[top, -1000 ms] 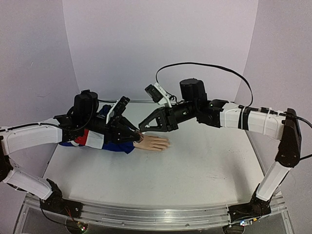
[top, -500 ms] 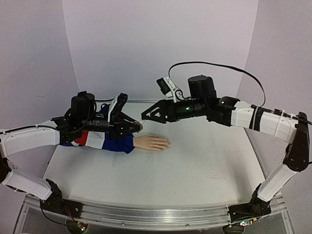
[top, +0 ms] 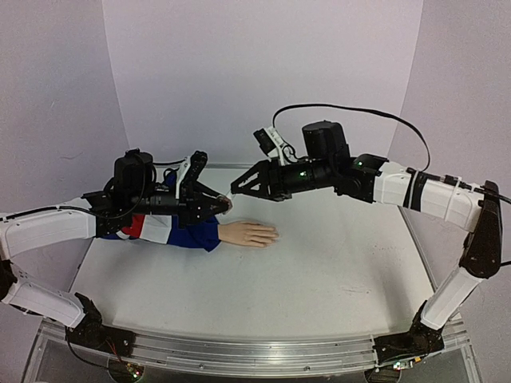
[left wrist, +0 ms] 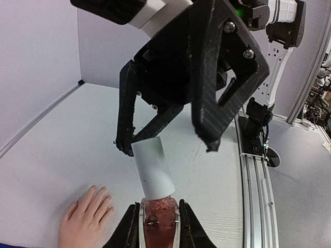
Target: Paint the nails
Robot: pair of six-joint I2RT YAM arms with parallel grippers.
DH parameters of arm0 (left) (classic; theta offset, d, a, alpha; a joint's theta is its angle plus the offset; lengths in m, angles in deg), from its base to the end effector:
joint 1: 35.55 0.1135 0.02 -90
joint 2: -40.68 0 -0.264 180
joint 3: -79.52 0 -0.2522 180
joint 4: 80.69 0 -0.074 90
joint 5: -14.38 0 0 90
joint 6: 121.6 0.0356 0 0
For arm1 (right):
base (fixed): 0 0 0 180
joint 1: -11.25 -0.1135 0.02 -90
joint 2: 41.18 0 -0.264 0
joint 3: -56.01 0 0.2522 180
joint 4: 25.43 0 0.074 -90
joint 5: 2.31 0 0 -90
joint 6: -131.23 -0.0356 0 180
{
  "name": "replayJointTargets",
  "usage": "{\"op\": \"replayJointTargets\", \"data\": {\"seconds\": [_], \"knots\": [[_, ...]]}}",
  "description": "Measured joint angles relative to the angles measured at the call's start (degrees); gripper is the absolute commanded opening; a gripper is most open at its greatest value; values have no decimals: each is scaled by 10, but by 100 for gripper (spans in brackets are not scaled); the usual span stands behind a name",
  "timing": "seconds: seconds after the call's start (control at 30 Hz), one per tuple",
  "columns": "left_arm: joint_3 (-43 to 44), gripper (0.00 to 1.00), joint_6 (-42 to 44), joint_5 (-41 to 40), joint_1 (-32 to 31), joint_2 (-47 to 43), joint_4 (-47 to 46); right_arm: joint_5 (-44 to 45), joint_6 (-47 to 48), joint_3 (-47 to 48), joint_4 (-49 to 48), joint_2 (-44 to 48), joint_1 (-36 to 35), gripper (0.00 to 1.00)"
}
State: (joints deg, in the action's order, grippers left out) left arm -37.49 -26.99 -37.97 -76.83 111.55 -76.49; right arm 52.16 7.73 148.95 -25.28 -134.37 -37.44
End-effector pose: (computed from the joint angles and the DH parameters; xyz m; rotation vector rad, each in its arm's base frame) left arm 0.1985 -0.2032 0.3070 1.1528 1.4567 -1.0351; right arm 0.2418 0.3065 0.3753 -0.7783 1.6508 1.5551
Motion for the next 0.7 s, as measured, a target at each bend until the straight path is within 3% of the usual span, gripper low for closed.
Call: {"op": "replayJointTargets", "data": {"seconds": [0.3,0.7], "knots": [[0,0,0,1,0,0,0,-21,-2,23,16,-27,0,41],[0,0,1,2,0,0,0,-43,1,40,21,-53,0,31]]}}
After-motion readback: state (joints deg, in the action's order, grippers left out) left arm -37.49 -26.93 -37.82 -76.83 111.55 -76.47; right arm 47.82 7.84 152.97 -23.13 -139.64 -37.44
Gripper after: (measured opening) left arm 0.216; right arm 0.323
